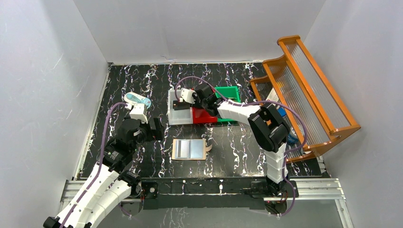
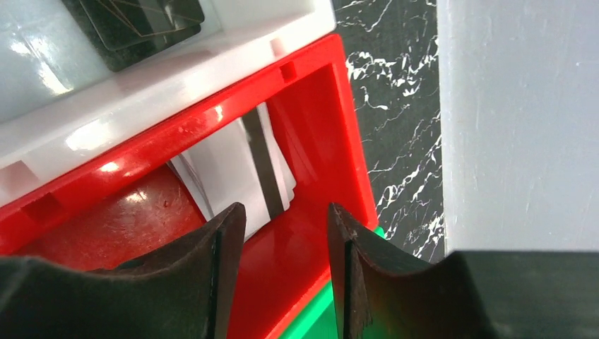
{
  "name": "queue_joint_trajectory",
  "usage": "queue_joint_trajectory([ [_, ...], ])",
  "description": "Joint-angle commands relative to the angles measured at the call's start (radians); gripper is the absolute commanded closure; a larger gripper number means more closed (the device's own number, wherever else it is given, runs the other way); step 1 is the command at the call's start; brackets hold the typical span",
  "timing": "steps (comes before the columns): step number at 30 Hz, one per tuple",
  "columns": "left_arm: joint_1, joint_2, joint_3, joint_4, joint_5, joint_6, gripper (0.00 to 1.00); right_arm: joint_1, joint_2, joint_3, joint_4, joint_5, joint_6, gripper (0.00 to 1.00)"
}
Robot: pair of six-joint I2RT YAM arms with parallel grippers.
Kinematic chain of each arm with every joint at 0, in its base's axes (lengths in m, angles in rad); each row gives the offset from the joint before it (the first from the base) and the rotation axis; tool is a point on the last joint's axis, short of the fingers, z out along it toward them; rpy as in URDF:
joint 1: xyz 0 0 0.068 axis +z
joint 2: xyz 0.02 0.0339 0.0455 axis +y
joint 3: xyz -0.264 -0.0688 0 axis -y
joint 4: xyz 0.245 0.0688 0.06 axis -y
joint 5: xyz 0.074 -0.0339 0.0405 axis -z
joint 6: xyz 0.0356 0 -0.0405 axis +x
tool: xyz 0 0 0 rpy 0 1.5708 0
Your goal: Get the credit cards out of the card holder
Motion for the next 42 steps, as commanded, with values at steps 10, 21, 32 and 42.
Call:
queue_joint_trajectory([
  [10, 0.000, -0.003, -0.009, 0.012, -0.019, -0.002, 0.02, -0.013, -0.166, -0.034, 0.071, -0.057, 0.189, 0.43],
  [21, 0.000, 0.010, -0.010, 0.013, -0.008, -0.003, 0.02, -0.015, -0.347, -0.067, -0.086, -0.148, 1.080, 0.44],
  [32, -0.001, 0.018, -0.008, 0.012, -0.004, -0.006, 0.02, -0.015, -0.103, 0.130, -0.391, -0.141, 1.352, 0.53],
  [42, 0.000, 0.014, -0.010, 0.012, -0.008, -0.008, 0.02, -0.015, 0.104, 0.300, -0.489, -0.027, 1.360, 0.55],
])
